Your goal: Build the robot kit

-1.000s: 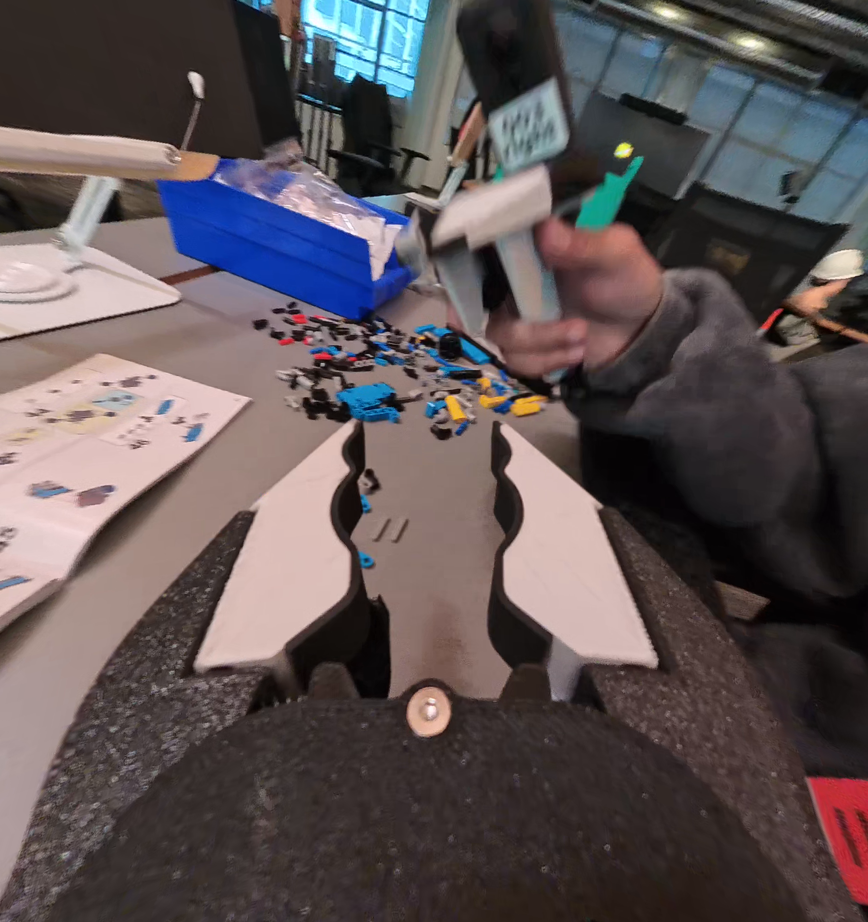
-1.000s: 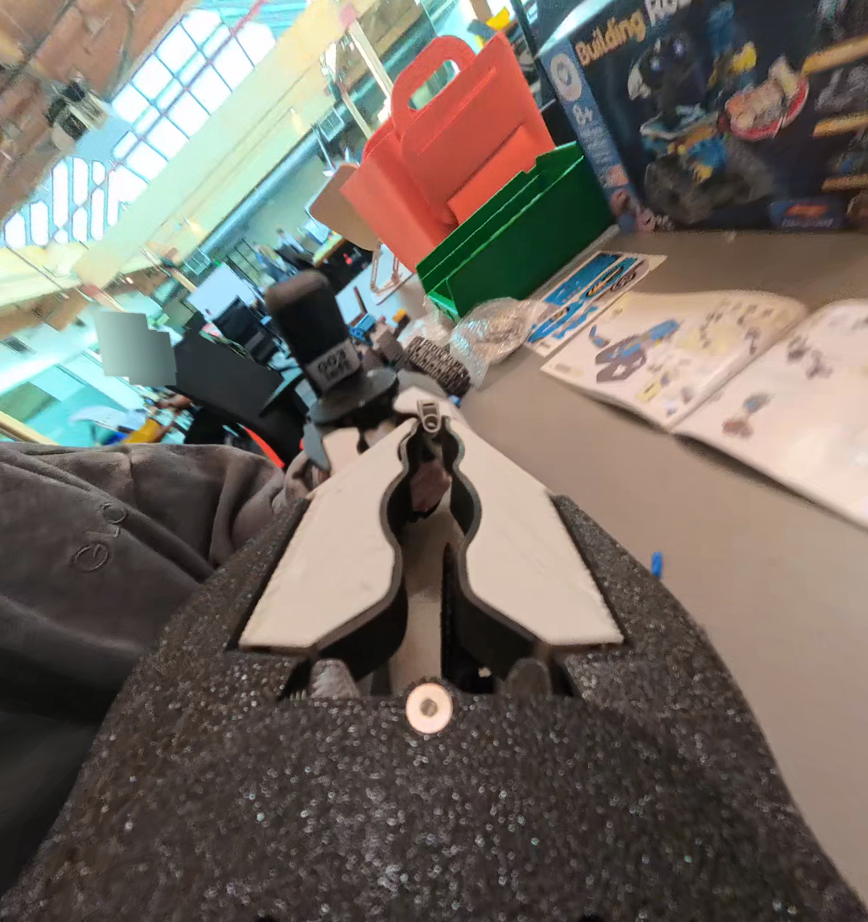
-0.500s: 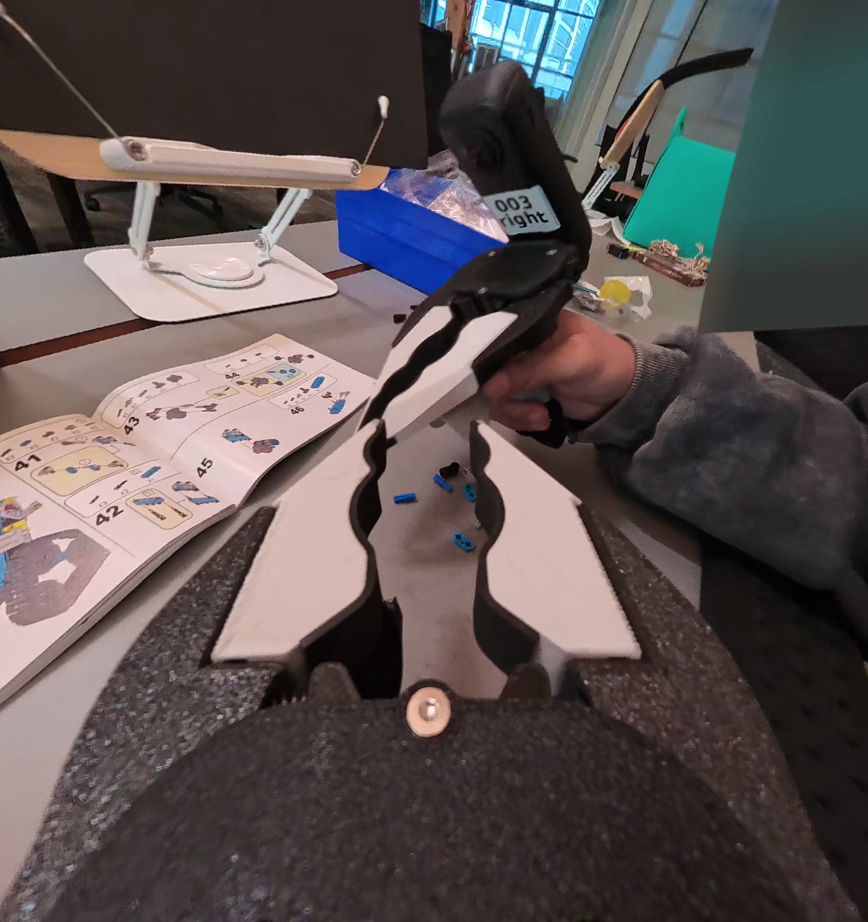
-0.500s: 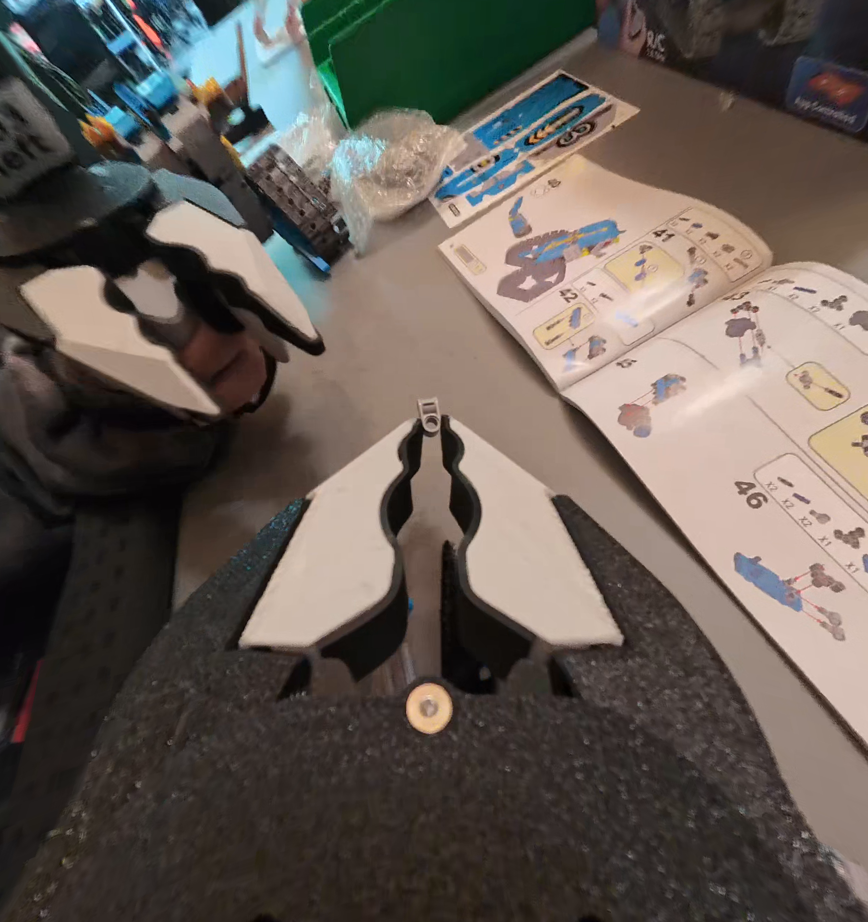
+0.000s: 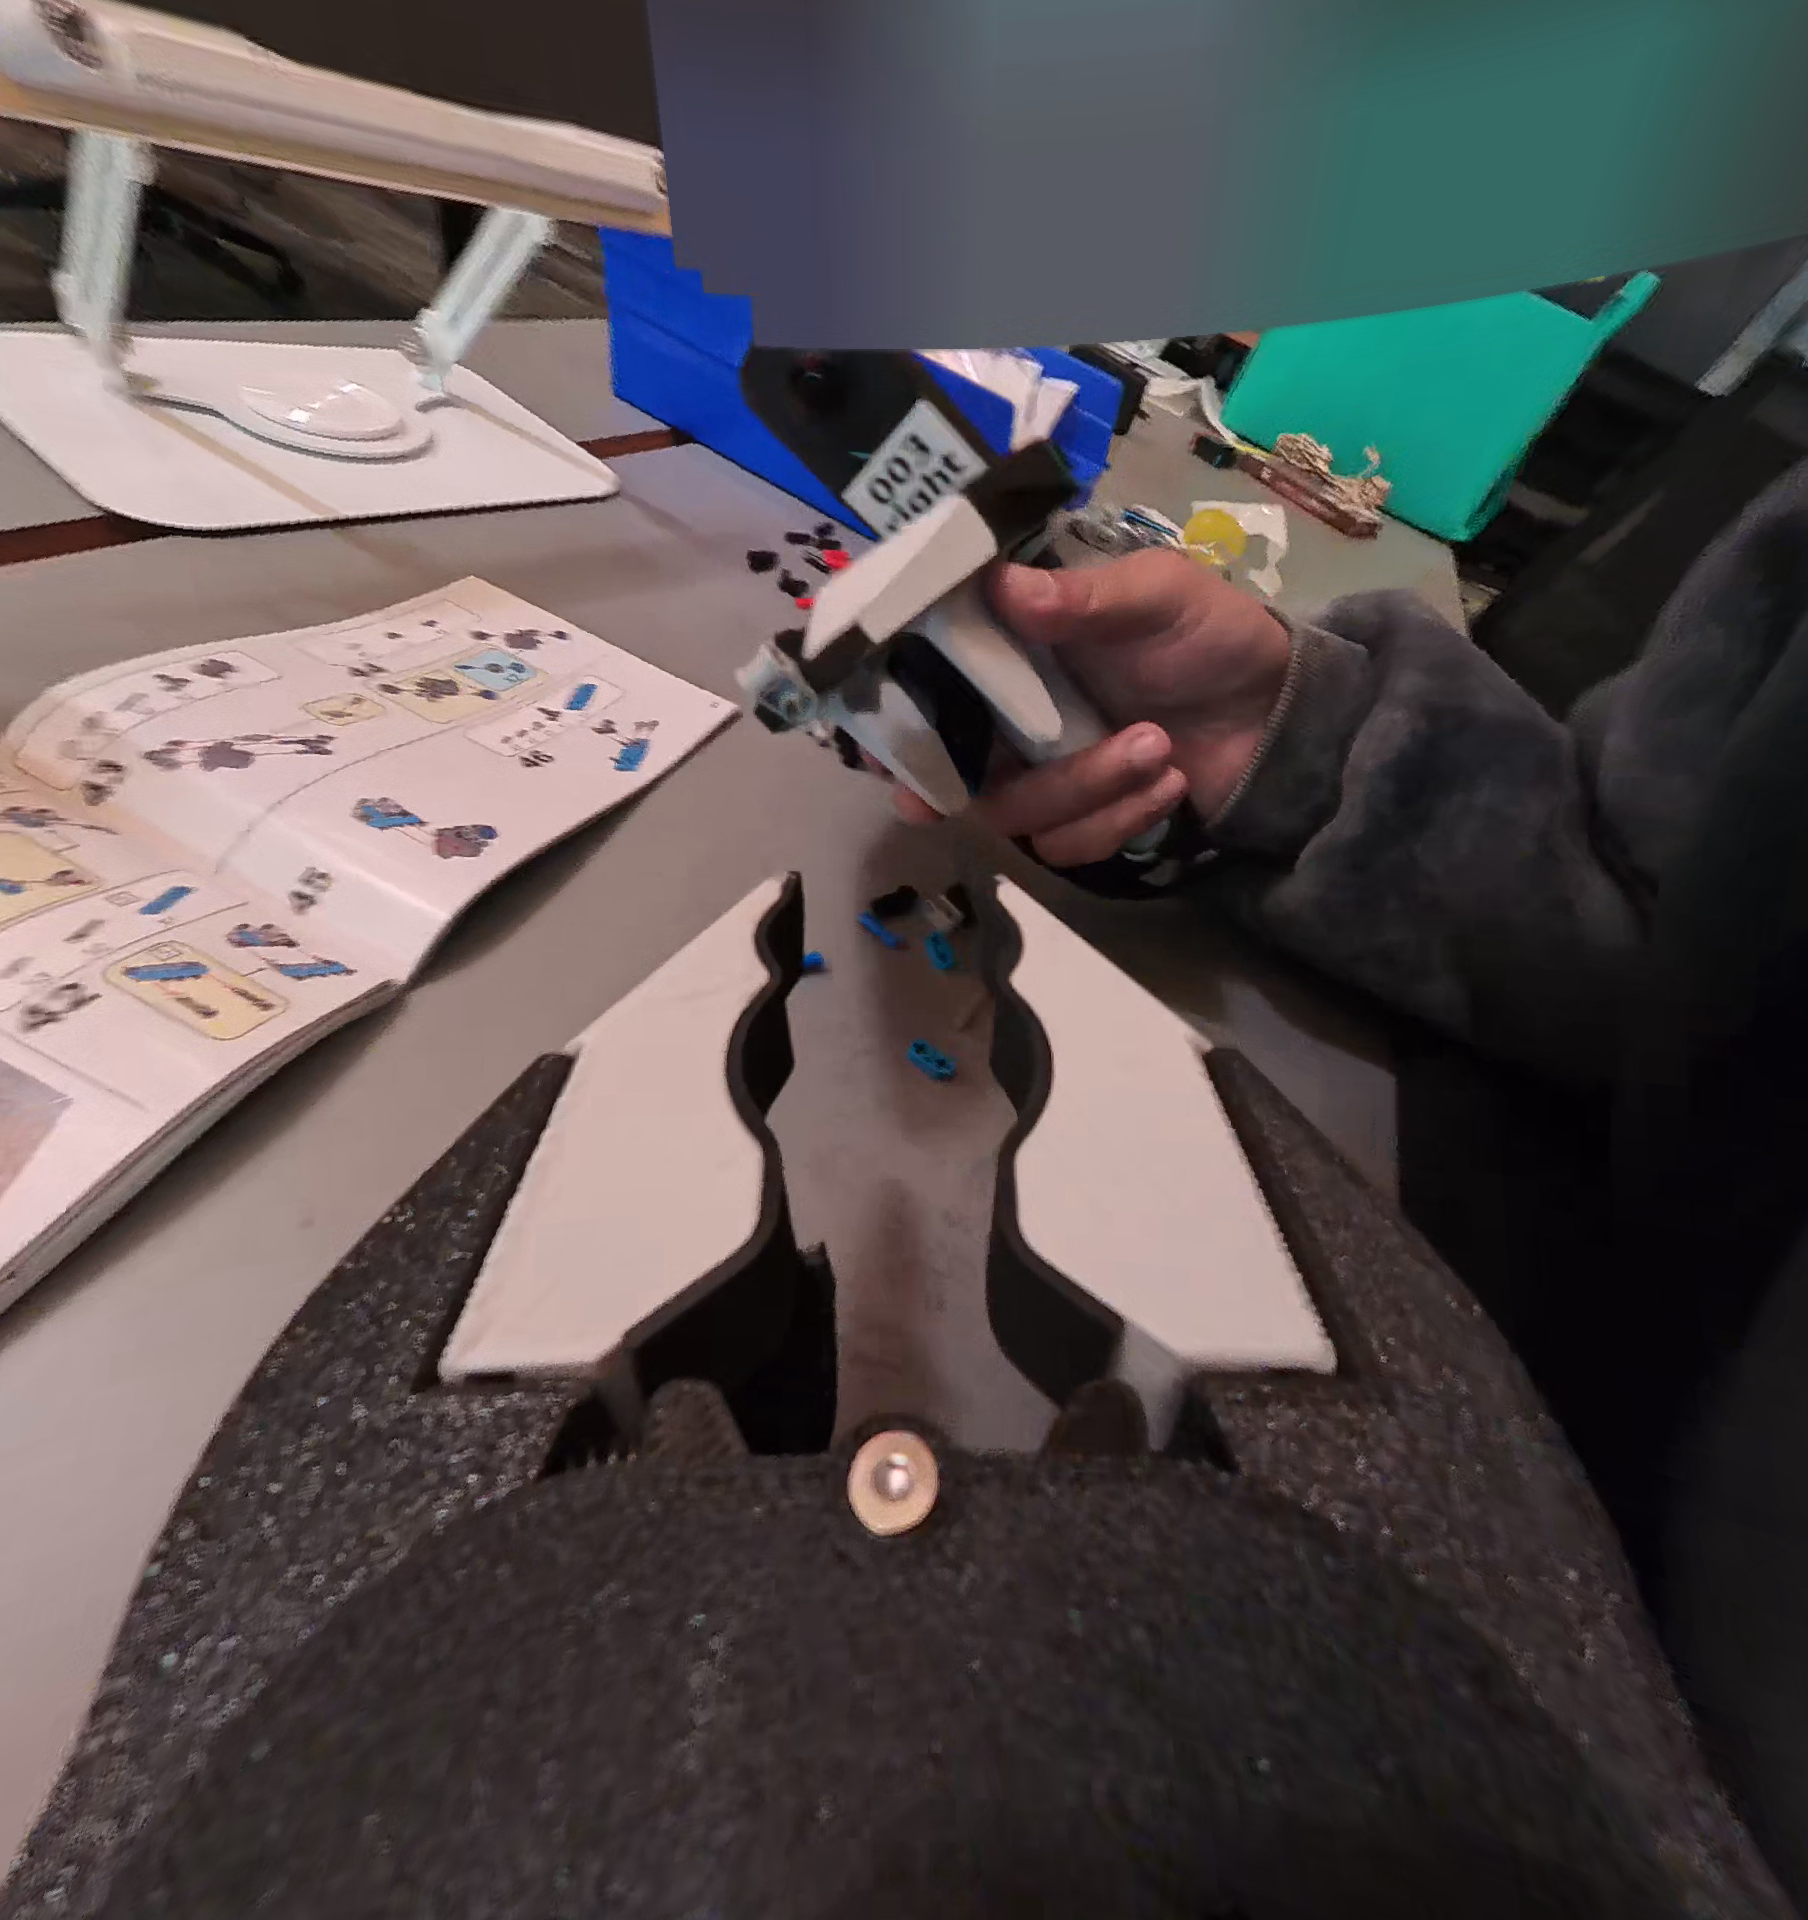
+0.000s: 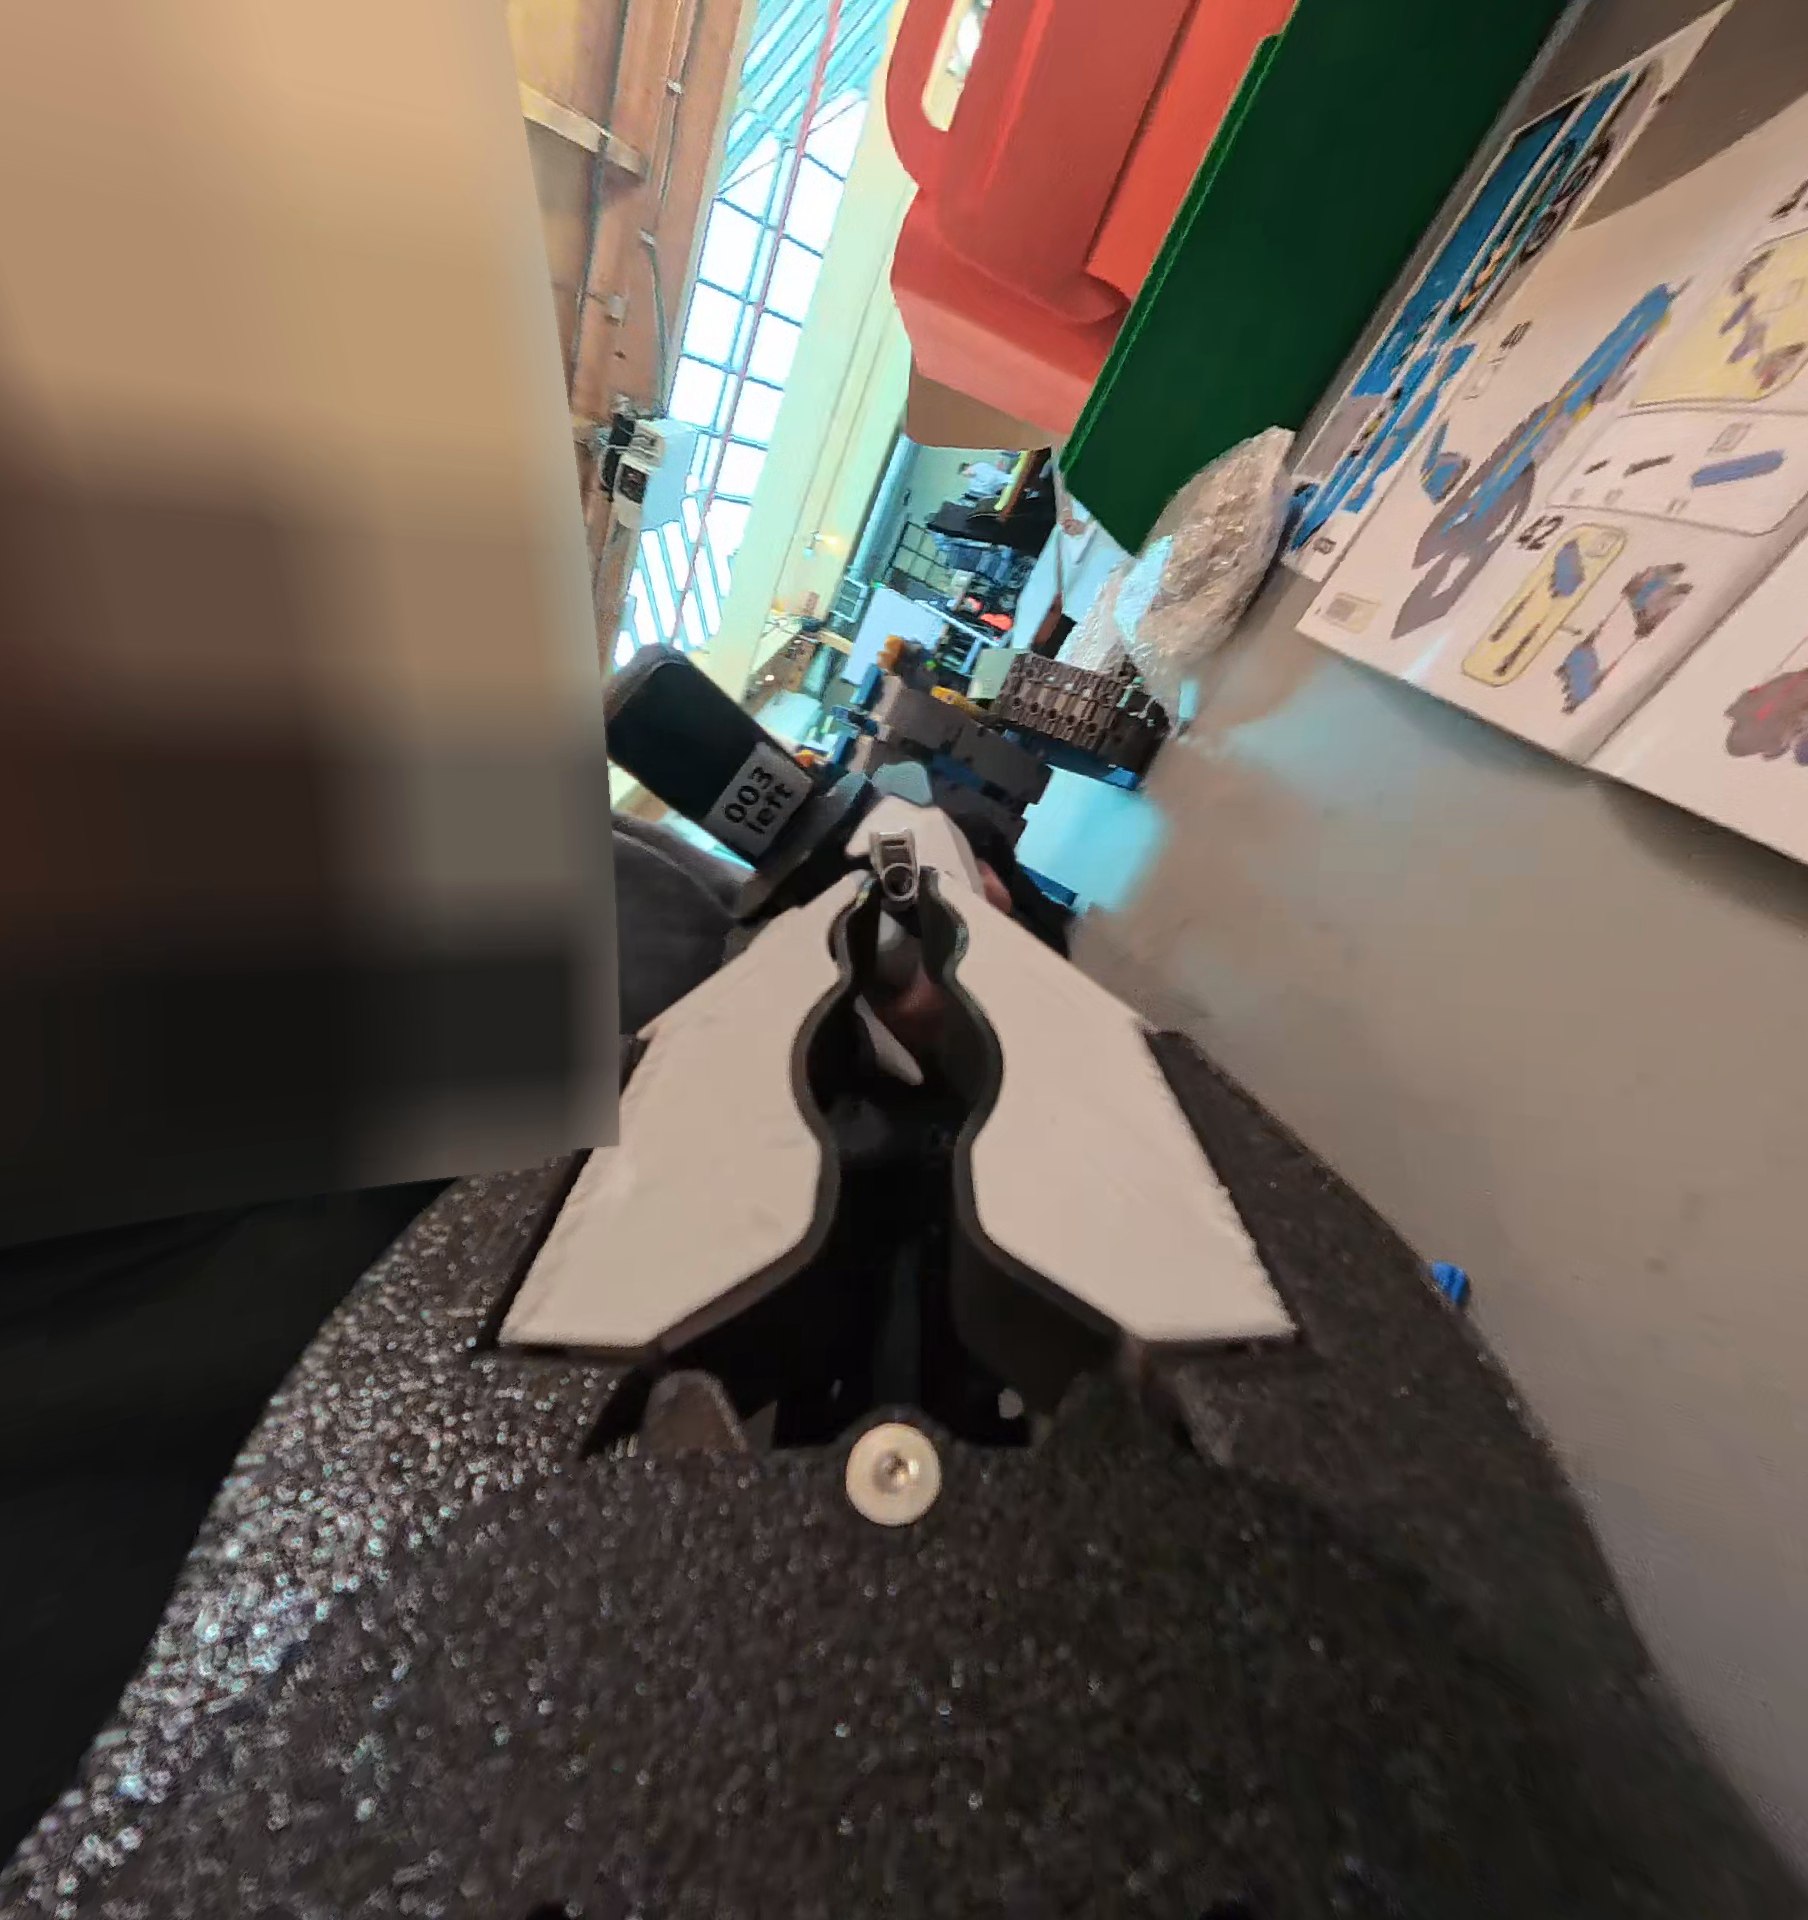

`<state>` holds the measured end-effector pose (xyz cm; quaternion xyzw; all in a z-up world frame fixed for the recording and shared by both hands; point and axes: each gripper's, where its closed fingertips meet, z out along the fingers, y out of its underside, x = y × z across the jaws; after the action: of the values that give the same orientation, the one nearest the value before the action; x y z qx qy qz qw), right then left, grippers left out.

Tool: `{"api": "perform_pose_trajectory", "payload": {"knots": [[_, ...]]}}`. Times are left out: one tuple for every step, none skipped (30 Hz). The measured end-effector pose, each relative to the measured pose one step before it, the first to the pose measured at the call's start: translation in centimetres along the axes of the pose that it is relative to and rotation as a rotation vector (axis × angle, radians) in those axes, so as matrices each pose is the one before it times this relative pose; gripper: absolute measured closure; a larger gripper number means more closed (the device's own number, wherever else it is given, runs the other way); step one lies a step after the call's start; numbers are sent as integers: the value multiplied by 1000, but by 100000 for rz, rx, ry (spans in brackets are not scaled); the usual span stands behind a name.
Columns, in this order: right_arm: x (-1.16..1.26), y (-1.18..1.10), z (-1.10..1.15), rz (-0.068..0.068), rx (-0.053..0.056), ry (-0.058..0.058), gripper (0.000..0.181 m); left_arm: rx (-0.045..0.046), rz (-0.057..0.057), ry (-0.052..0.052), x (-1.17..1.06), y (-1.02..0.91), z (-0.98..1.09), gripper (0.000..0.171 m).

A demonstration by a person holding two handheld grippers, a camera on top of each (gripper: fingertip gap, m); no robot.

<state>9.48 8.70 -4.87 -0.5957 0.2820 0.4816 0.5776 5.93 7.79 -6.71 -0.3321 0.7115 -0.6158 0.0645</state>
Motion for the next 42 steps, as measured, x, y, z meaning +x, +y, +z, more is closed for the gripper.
{"api": "perform_pose_trajectory", "payload": {"knots": [[-319,88,42,46,-429,-2330,175,-1408,-600,2877,427,290,183,138],[-199,218,74,-523,-1538,-943,175,-739,-499,1751,253,117,104,138],[-97,314,65,-895,-2134,79,175,594,-130,1287,223,-125,-5,138],[-35,323,32,-532,-2092,190,175,2046,245,1080,238,-368,-131,138],[11,279,5,347,-1702,-51,174,3525,1175,923,236,-613,-248,138],[16,93,-10,776,-390,-420,174,4361,1954,274,171,-742,-332,138],[12,-55,-20,1061,503,-640,174,4479,2127,-55,130,-780,-362,138],[-57,-40,3,1182,442,-1229,174,4421,1369,679,253,-773,-346,138],[-98,-31,24,1062,390,-1438,174,3970,-1,1980,431,-722,-282,139],[-107,-49,28,777,531,-1239,174,2684,-945,2860,521,-521,-195,142],[-92,-60,24,683,620,-1156,174,1392,-1072,2782,455,-302,-112,145],[-70,-41,20,845,487,-1006,174,514,-647,1906,324,-126,-40,146],[17,-9,19,787,324,-479,174,-315,172,711,148,45,7,147],[91,7,18,586,247,39,174,-1140,1005,-479,-22,182,30,147],[51,17,5,496,156,-207,175,-1802,1203,-828,-62,282,58,147],[9,-10,-13,501,176,-310,175,-2304,927,-235,57,355,102,147],[51,-26,-29,320,206,50,175,-2484,988,336,174,385,158,147],[81,-19,-47,123,114,406,175,-2564,1584,273,178,442,188,146],[54,-31,-50,87,209,220,175,-2701,2412,-486,80,503,212,145],[-3,-38,-54,249,302,-157,175,-2720,2962,-1716,-62,548,211,142],[6,-23,-38,256,200,-42,175,-2396,3338,-2672,-192,535,198,141],[82,22,-12,37,-111,477,175,-1760,3399,-2776,-180,455,165,137],[108,92,-7,-234,-552,564,175,-932,3458,-2124,-103,381,124,135],[77,148,13,-646,-994,351,175,-549,3065,-1081,7,304,109,136],[99,222,6,-1022,-1661,370,175,-848,2044,-521,-7,321,124,136],[230,389,-6,-409,-2879,1199,175,-1553,1317,-685,-90,352,120,136],[158,690,-12,-139,-5144,1178,175,-1735,1151,-692,-130,325,84,136],[-147,865,-16,-953,-6261,-48,175,-1283,1301,-299,-41,229,64,136],[-357,919,28,-1225,-6410,-773,175,-815,1271,378,117,99,49,136],[-366,977,83,-1348,-6463,-428,175,-453,1369,1510,396,-10,45,136],[-360,926,121,-1444,-5743,-523,175,-419,1878,1584,489,-64,54,137],[-258,867,134,-687,-4932,-416,175,-560,2704,1031,481,-38,89,137],[-156,810,132,414,-4209,-467,175,-728,2996,975,524,-25,125,137],[-242,704,138,728,-3487,-1378,175,-680,2766,1596,663,-37,150,138],[-482,608,155,46,-2938,-2737,175,-591,3163,2075,743,-40,197,138],[-412,565,165,-299,-2965,-1974,175,-873,3860,1919,765,-1,199,138],[-228,563,158,-729,-3203,-598,175,-916,4186,1177,666,0,194,141],[-226,574,141,-818,-3238,-564,175,-448,4425,-33,496,-86,154,144],[-307,641,142,-974,-3225,-1249,175,133,4262,-786,329,-168,96,146],[-253,693,129,-1095,-3153,-1142,174,522,3552,-540,281,-205,33,150],[-77,735,74,-421,-3152,-383,174,535,2258,262,286,-201,39,152],[143,476,-25,426,-1890,720,174,66,679,1195,324,-152,69,153]]}}
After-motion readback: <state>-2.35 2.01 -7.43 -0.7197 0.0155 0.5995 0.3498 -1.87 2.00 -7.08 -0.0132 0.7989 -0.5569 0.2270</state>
